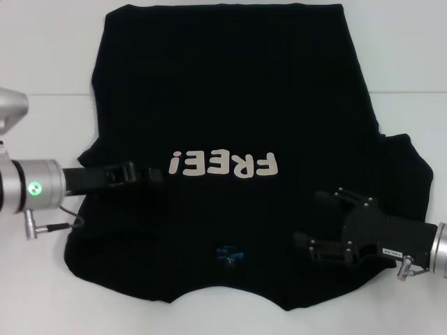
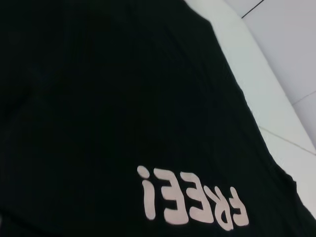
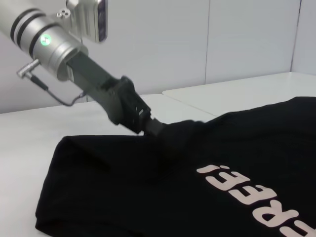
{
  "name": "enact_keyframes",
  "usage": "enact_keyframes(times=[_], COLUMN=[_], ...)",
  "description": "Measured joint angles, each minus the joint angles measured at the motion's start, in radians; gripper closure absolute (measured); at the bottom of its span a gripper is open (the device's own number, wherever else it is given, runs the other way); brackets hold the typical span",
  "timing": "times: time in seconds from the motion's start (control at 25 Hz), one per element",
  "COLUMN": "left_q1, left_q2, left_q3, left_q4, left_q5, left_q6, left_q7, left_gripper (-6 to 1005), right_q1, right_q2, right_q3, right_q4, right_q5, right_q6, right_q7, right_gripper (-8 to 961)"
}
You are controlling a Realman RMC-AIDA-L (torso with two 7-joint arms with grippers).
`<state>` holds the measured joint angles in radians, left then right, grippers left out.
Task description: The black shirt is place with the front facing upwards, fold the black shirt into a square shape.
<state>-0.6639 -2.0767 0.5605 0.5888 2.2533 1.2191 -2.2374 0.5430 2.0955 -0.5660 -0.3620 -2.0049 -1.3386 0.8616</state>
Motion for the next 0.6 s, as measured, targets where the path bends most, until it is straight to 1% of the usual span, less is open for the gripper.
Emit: enact_keyframes(times=[0.08,0.12,0.24,0.36,0.48,0.6], left_q1=[0.000,0.003,0.012,0.032,0.061,0.086], left_q2=[-0.001,0.001,0.018,0.048,0.070,0.077], left_q3=[-0.006,-0.007,-0.008,-0.014,-0.054,-0.101], left_q4=[-0.033,-0.050,-0.085,-0.098,-0.101,-0.102], left_q5=[-0.019,-0.036,-0.089,-0.126,-0.134,-0.135], left_q6=[-0.010,-0.010,0.012,0.026,-0.006,-0.049], left_q7=[0.000,0.001,0.001,-0.006,-0.047,-0.074], left_gripper=[950,912,800,677,533,415], right_q1=[0.000,0.000,-0.001,-0.002,-0.002,-0.003], right_q2=[0.000,0.000,0.000,0.000,0.000,0.000], right_q3=[0.000,-0.001,-0.001,0.000,0.001,0.002], right_q4=[0.000,0.001,0.001,0.001,0.002,0.003], right_q5=[0.000,0.000,0.000,0.000,0.000,0.000], right_q6=[0.000,0.000,-0.001,-0.001,-0.001,-0.001], right_q7=[0.000,0.000,-0.001,0.001,0.002,0.002], right_gripper=[12,11,11,12,12,12])
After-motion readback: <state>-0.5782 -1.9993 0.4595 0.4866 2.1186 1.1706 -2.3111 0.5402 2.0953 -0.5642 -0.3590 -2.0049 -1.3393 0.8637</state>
